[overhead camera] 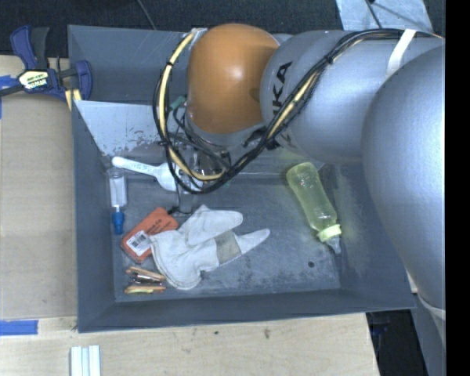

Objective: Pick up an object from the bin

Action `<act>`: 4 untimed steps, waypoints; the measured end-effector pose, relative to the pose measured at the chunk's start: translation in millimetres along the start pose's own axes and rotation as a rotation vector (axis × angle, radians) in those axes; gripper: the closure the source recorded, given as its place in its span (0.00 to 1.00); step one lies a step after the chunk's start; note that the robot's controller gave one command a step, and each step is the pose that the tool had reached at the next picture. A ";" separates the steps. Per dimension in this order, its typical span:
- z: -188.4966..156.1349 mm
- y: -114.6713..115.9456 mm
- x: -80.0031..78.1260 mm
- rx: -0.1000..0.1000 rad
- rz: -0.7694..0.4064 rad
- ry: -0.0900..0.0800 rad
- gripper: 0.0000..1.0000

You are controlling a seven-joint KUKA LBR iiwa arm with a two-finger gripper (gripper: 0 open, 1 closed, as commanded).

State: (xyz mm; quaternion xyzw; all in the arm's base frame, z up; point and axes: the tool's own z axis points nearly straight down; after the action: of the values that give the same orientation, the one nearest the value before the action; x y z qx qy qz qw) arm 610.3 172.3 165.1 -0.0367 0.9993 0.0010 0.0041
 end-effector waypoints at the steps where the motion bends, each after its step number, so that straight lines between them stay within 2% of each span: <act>1: 41.4 0.4 14.0 0.001 0.045 0.005 0.00; 2: 62.1 -3.3 13.3 0.001 -0.063 0.007 0.00; 3: 81.0 7.2 19.4 0.001 -0.285 0.005 0.00; 4: 91.7 13.4 37.4 -0.001 -0.422 0.002 1.00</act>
Offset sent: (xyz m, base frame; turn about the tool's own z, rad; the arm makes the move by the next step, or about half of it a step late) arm -0.0115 -0.0069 -0.0705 -0.0960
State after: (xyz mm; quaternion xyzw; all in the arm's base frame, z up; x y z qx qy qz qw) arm 572.7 183.1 73.1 -0.2452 0.9695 0.0007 0.0031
